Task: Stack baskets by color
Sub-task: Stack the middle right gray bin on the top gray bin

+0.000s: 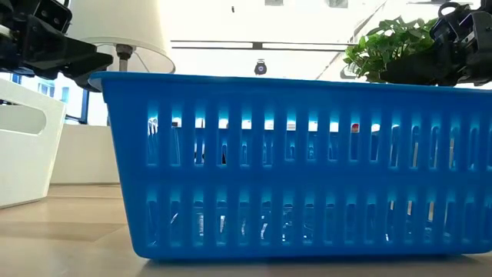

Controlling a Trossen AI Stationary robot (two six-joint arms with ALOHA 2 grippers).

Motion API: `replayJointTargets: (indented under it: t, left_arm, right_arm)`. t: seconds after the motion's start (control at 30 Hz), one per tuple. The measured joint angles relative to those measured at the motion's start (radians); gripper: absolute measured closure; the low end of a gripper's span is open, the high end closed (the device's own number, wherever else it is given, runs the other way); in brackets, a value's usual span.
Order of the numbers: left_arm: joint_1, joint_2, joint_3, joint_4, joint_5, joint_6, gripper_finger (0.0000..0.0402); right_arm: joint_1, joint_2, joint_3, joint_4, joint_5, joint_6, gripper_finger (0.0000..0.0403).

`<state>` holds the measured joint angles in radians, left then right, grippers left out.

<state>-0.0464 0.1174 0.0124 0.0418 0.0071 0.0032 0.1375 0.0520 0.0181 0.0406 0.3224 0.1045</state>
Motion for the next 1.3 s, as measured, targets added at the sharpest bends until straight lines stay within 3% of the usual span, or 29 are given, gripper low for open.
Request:
replayJointTargets:
  t: [0.47,0.7,0.97,1.17,1.3]
  left_arm:
    - [0.0,0.0,0.0,0.001,0.0,0.0,0.0275]
    - [0.0,0.0,0.0,0.003,0.0,-0.002,0.0275]
    - [0.0,0.0,0.0,0.016,0.0,-0.104,0.0275]
    - [0.0,0.0,0.0,0.016,0.0,-0.105,0.0275]
    - [0.0,0.0,0.0,0.019,-0.001,-0.105,0.0275]
  right_arm:
    - [0.0,0.0,0.0,0.0,0.0,0.003,0.0268]
    - [0.0,0.0,0.0,0.0,0.0,0.192,0.0268]
    - [0.0,0.0,0.0,0.007,0.022,0.338,0.0268]
    - [0.0,0.0,0.0,0.013,0.045,0.339,0.0268]
    - [0.0,0.0,0.0,0.122,0.048,0.255,0.0268]
